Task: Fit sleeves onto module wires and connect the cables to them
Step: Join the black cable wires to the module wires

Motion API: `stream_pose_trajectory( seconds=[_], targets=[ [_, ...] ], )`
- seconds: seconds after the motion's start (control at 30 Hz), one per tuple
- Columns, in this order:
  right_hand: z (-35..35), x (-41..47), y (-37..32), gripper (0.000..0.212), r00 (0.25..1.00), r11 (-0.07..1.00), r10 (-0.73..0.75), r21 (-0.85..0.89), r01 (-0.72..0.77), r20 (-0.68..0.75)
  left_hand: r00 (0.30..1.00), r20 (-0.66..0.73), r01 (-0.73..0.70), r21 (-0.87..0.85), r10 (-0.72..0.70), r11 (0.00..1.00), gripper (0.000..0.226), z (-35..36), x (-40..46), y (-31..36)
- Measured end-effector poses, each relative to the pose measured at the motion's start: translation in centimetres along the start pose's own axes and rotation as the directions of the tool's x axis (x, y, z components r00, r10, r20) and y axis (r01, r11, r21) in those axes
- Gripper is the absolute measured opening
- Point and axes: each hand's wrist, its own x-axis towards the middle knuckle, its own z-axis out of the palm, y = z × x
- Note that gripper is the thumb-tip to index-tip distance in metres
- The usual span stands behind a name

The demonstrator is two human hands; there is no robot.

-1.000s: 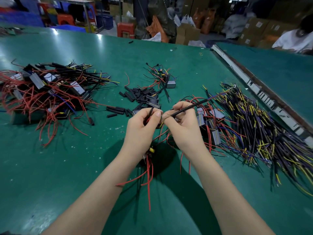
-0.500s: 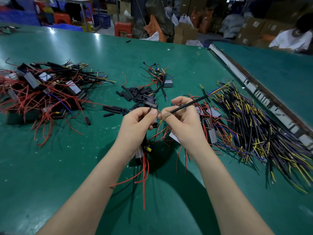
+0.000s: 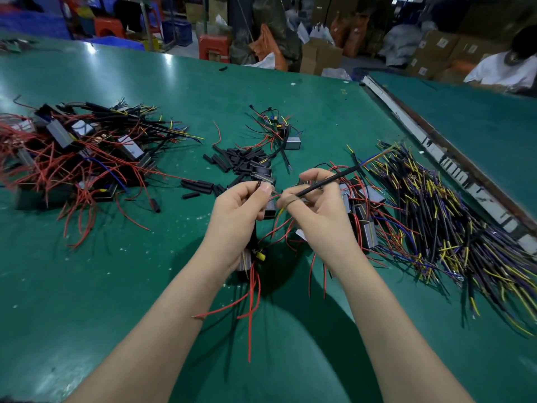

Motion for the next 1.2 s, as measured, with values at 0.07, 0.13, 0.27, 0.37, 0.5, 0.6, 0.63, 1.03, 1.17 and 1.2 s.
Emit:
stream_pose_trajectory(
  seconds=[0.07, 0.13, 0.27, 0.37, 0.5, 0.6, 0.63, 1.03, 1.17, 1.2],
  targets=[
    [-0.36, 0.14, -0.07, 0.036, 1.000, 1.000, 0.011, -0.004, -0.011, -0.026, 1.000, 0.024, -0.007, 0.009, 0.006, 1.000, 0.019, 0.00, -0.06, -0.01],
    [-0.59, 0.15, -0.18, 0.034, 0.999, 1.000, 0.022, 0.002, -0.022, -0.036, 0.999, 0.043, -0.010, 0.016, 0.010, 1.000, 0.018, -0.05, -0.11, -0.03],
    [-0.90, 0.16, -0.41, 0.031, 1.000, 0.999, -0.011, 0.037, 0.012, -0.024, 0.997, 0.067, -0.029, 0.053, 0.025, 0.998, 0.016, -0.34, -0.10, -0.06],
    [-0.98, 0.10, -0.54, 0.030, 1.000, 0.999, -0.012, 0.037, 0.012, -0.004, 0.997, 0.067, -0.036, 0.072, 0.031, 0.997, 0.016, -0.33, -0.13, -0.14],
    [-0.91, -0.02, -0.52, 0.035, 0.999, 1.000, 0.005, -0.009, -0.004, 0.033, 0.999, 0.036, -0.035, 0.100, 0.032, 0.994, 0.017, -0.31, -0.16, -0.35],
    [-0.84, -0.15, -0.44, 0.038, 0.998, 1.000, -0.002, -0.029, 0.004, 0.060, 0.999, 0.028, -0.044, 0.108, 0.041, 0.993, 0.018, -0.21, -0.21, -0.43],
    [-0.81, -0.17, -0.50, 0.037, 0.998, 1.000, -0.006, -0.030, 0.008, 0.063, 0.999, 0.028, -0.040, 0.105, 0.038, 0.994, 0.018, -0.18, -0.20, -0.45],
    [-0.99, 0.07, -0.70, 0.033, 1.000, 1.000, -0.002, 0.023, 0.001, 0.020, 0.997, 0.067, 0.022, 0.042, -0.025, 0.999, 0.021, -0.39, 0.15, -0.56],
    [-0.99, 0.10, -0.60, 0.033, 1.000, 0.999, 0.015, 0.028, -0.015, 0.020, 0.997, 0.067, 0.028, 0.030, -0.030, 0.999, 0.020, -0.32, 0.17, -0.55],
    [-0.98, 0.12, -0.61, 0.033, 1.000, 0.999, 0.016, 0.029, -0.016, 0.019, 0.997, 0.066, 0.033, 0.024, -0.034, 0.999, 0.020, -0.30, 0.18, -0.52]
  ],
)
